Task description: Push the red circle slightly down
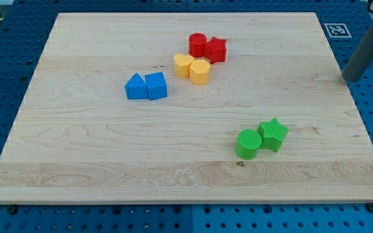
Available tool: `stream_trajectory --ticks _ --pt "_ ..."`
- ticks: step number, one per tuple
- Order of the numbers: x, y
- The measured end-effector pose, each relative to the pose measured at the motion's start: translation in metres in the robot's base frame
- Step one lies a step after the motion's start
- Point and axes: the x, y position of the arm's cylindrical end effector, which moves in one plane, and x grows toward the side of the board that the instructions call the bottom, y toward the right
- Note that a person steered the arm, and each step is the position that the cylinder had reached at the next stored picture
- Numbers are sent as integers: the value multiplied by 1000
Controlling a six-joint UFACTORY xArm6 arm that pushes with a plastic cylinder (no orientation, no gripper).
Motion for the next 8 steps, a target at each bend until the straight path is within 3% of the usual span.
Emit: stream_trajectory --ticks 1,2,5,7,8 --pt "18 -5" --pt "8 -50" --pt "-135 -176" --pt "-146 -288" --pt "-138 -288"
